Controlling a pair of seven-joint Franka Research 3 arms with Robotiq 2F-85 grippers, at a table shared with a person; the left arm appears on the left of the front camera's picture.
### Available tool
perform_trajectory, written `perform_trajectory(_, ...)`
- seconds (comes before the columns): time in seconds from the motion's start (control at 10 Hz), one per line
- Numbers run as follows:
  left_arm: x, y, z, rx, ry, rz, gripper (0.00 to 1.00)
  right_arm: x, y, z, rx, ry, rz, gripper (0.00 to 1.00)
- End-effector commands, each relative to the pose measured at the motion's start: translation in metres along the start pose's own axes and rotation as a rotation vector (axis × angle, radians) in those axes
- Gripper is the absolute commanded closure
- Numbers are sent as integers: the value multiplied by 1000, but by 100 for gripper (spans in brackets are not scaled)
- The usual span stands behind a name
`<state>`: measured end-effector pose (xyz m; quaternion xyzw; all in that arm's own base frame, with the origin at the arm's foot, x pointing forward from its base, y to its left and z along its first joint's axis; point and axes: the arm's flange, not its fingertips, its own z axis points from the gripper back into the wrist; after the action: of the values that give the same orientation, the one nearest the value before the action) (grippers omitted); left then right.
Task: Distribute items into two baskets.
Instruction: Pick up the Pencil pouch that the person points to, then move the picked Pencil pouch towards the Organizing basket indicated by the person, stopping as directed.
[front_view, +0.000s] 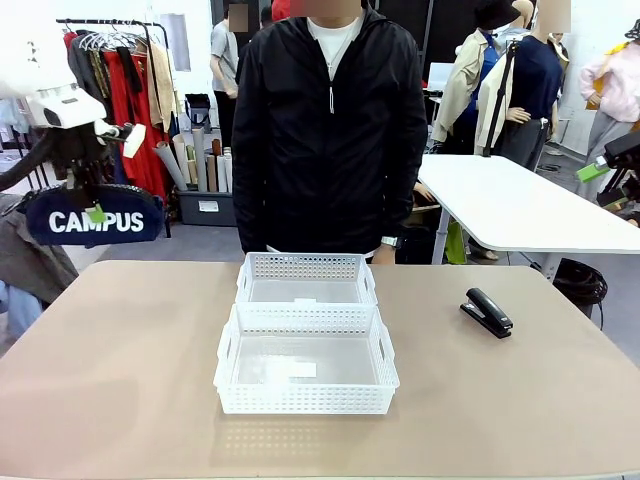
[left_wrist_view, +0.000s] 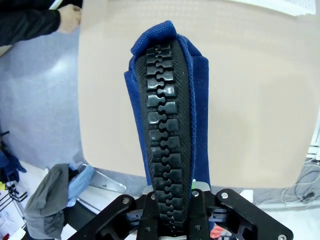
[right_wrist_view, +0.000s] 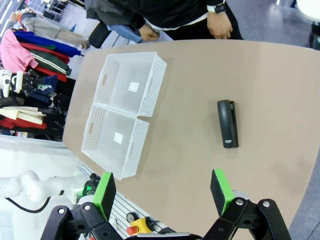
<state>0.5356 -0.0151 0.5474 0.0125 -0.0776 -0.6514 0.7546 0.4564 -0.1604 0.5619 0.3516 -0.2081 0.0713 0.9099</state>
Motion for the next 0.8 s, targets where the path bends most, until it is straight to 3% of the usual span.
perform_trajectory(0.0,-5,-16,-6,-12,3,-9,100,2,2,1,-6,-11,5,0)
perform_trajectory(0.7,-1,-12,-7,-19,1,-2,100,2,2,1,-6,-11,5,0)
